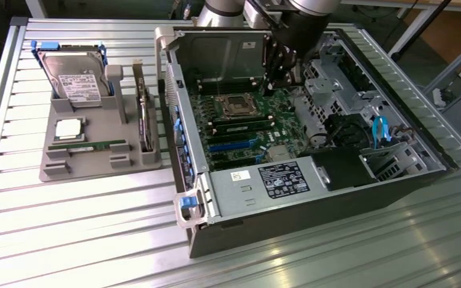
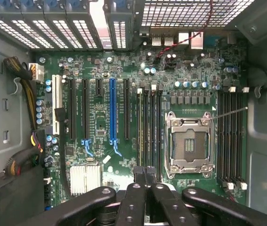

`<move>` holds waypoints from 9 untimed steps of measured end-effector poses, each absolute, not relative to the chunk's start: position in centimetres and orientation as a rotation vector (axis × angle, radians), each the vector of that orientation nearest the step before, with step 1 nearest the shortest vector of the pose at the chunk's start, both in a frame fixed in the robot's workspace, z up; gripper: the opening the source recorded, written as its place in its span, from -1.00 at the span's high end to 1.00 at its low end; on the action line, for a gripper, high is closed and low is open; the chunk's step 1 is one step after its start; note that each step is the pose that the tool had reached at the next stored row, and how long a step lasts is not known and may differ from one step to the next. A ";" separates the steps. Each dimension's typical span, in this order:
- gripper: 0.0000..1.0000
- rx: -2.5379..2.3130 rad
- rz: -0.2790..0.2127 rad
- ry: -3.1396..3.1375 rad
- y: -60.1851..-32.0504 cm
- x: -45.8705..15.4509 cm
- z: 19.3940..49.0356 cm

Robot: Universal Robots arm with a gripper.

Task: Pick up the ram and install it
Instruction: 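Press down the ram until it locks into place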

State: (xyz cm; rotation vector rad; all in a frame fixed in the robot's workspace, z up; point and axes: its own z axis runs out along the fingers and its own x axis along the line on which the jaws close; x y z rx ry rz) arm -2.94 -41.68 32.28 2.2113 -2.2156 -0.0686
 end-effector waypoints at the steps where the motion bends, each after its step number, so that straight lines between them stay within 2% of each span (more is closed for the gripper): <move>1: 0.81 2.211 -0.069 -2.216 -41.7 -2.9 32.3; 9: 0.81 1.965 -0.070 -2.443 -41.7 -2.9 32.3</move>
